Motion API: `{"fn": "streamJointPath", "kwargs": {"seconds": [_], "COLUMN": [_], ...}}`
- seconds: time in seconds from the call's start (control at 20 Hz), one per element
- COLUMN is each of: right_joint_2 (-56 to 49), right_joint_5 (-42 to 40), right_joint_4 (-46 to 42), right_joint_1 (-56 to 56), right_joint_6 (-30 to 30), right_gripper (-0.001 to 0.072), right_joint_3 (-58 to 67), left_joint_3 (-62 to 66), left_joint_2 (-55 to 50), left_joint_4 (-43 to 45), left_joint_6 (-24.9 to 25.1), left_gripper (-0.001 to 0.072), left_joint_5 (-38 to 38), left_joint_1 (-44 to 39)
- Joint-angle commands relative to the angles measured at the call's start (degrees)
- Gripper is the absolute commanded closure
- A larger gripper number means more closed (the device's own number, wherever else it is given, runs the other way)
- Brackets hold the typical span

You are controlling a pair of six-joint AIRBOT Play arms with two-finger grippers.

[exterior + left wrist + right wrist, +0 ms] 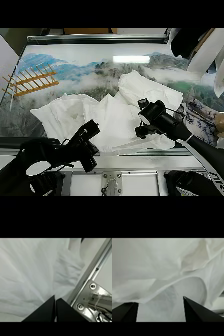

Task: Fold the clothes and pants, and hang the long-sleeved shirts on hangers.

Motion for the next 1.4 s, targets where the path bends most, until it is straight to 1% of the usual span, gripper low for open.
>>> {"fn": "streamJointPath", "kwargs": {"seconds": [0.0, 0.15, 0.25, 0.4, 0.5, 0.6, 0.7, 0.85, 1.15, 1.2, 1.25, 1.3, 1.35], "right_joint_2": [1.07, 5.18, 7.69, 9.79, 9.68, 9.68, 9.64, 9.16, 6.67, 6.67, 6.71, 6.73, 6.73], "right_joint_5": [3.67, 3.02, 5.11, 6.14, 6.01, 5.44, 3.65, 3.65, 4.17, 4.33, 4.31, 4.28, 4.33], "right_joint_4": [-1.05, -0.96, -0.70, 2.62, 4.50, 5.27, 8.02, 8.63, 8.66, 8.24, 7.93, 7.87, 7.26], "right_joint_1": [0.13, 0.13, 0.13, 0.13, 0.13, 0.15, 0.17, 1.27, 4.39, 4.39, 4.39, 4.39, 4.44], "right_joint_6": [0.70, 2.29, 2.69, 2.73, 3.15, 6.82, 7.69, 9.88, 9.99, 9.94, 9.94, 9.94, 9.94], "right_gripper": [0.0124, 0.0118, 0.0118, 0.0118, 0.0118, 0.0118, 0.0119, 0.0120, 0.0131, 0.0251, 0.0450, 0.0503, 0.0510], "right_joint_3": [0.28, 0.87, 0.85, 0.85, 0.52, -0.94, -2.62, -5.14, -6.27, -6.27, -6.27, -6.27, -6.27], "left_joint_3": [-2.51, -4.35, -4.70, -4.66, -4.66, -4.66, -4.66, -4.68, -4.68, -4.68, -4.68, -4.68, -4.68], "left_joint_2": [1.97, 3.08, 3.43, 3.39, 3.30, 3.30, 3.30, 3.28, 3.30, 3.30, 3.30, 3.30, 3.30], "left_joint_4": [-0.24, -0.44, -0.46, -0.46, -0.46, -0.46, -0.42, -0.42, -0.42, -0.42, -0.42, -0.42, -0.42], "left_joint_6": [-1.86, -1.86, -1.84, -1.84, -1.84, -1.84, -1.84, -1.84, -1.84, -1.84, -1.84, -1.84, -1.84], "left_gripper": [0.0693, 0.0694, 0.0694, 0.0693, 0.0694, 0.0693, 0.0693, 0.0693, 0.0693, 0.0694, 0.0694, 0.0693, 0.0693], "left_joint_5": [-0.98, -0.98, -0.98, -0.85, -0.50, -0.52, -0.46, -0.22, 0.35, 0.35, 0.33, 0.35, 0.33], "left_joint_1": [0.07, 0.07, 0.07, 0.07, 0.07, 0.07, 0.07, 0.07, 0.07, 0.07, 0.07, 0.07, 0.07]}}
